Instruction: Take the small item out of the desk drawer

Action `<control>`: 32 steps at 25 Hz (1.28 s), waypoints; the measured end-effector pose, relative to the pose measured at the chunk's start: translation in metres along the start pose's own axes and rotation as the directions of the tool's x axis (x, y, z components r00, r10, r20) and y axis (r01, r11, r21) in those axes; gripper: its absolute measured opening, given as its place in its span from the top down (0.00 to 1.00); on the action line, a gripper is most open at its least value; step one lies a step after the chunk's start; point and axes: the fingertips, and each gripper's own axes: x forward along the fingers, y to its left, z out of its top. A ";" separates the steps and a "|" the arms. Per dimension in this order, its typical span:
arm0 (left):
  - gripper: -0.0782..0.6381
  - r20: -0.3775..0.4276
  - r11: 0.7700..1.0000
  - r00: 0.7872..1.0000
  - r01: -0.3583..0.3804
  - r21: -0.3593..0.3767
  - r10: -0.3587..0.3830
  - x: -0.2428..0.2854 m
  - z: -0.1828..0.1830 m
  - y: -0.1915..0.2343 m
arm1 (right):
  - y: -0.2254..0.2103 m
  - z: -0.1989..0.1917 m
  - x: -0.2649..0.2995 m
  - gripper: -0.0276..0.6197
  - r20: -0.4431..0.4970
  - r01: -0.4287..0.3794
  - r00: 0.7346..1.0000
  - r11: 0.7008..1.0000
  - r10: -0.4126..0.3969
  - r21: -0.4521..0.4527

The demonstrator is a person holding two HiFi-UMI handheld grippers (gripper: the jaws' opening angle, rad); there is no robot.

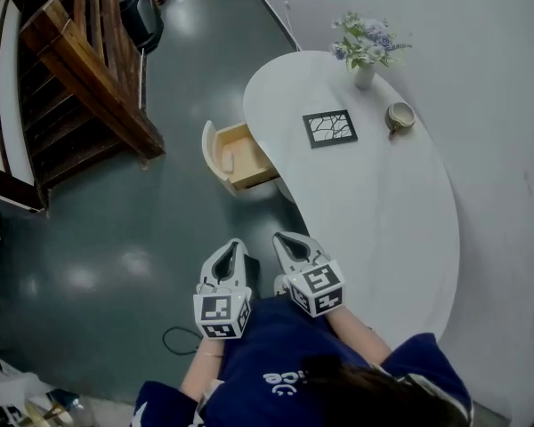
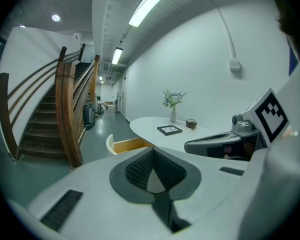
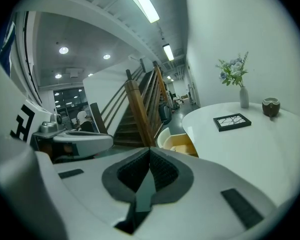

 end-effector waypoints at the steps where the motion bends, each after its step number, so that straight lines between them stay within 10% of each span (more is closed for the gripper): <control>1: 0.88 0.001 1.000 1.000 0.004 0.000 -0.004 0.005 0.001 0.002 | -0.004 0.002 0.003 0.94 0.010 0.007 1.000 1.000 -0.007 0.016; 32: 0.88 -0.003 0.984 0.984 0.176 0.013 -0.176 0.176 0.077 0.167 | -0.063 0.073 0.192 0.94 -0.101 0.287 0.956 0.952 -0.277 0.110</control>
